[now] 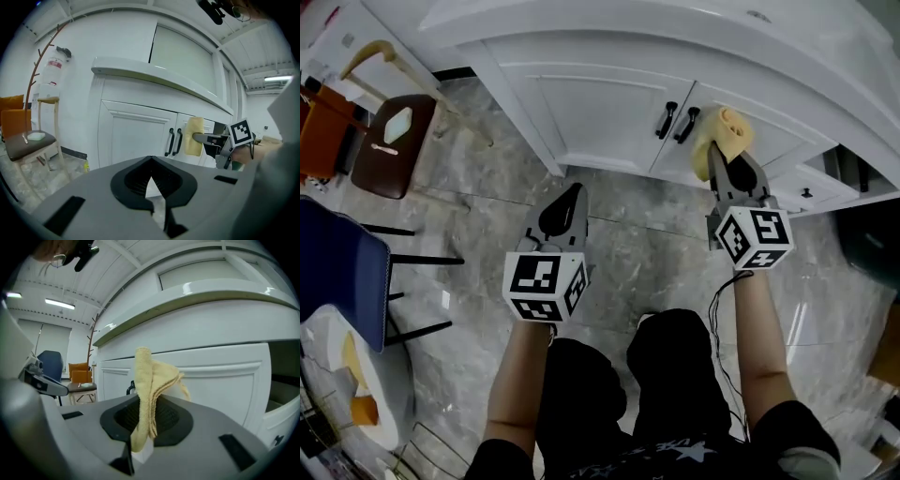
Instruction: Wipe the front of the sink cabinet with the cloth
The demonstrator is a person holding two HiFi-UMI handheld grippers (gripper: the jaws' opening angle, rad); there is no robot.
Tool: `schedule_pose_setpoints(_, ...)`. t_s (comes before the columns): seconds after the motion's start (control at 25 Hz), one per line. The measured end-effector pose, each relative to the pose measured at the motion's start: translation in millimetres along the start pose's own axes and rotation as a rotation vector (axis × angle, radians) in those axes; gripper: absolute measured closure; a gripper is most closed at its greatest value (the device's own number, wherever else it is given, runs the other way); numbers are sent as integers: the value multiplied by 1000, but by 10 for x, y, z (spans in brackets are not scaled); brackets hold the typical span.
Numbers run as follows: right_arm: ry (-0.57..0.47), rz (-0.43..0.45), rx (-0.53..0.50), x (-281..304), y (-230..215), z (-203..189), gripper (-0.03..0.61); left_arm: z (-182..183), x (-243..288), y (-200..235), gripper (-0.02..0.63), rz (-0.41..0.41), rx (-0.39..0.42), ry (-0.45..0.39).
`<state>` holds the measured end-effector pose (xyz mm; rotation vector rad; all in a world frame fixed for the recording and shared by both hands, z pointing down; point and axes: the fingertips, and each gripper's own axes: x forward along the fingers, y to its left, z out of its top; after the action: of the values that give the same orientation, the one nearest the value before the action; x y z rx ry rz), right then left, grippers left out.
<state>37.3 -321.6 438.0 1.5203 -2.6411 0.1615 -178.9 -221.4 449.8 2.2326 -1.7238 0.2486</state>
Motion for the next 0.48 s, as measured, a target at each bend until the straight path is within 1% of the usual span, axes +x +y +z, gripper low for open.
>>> schedule_pose_setpoints(0.08, -44, 10, -13, 90, 18, 18, 517, -83, 128, 60, 598, -11, 5, -26)
schedule_pose_setpoints(0.2, -98, 31, -60, 186, 40, 66, 517, -151, 301, 133, 598, -32, 20, -59)
schedule_pose_setpoints(0.32, -137, 40, -112, 235, 22, 109, 515, -105, 411, 117, 598, -62, 60, -112)
schedule_pose_setpoints(0.48, -137, 45, -121, 232, 7, 98, 517, 49, 368, 20, 598, -85, 107, -198)
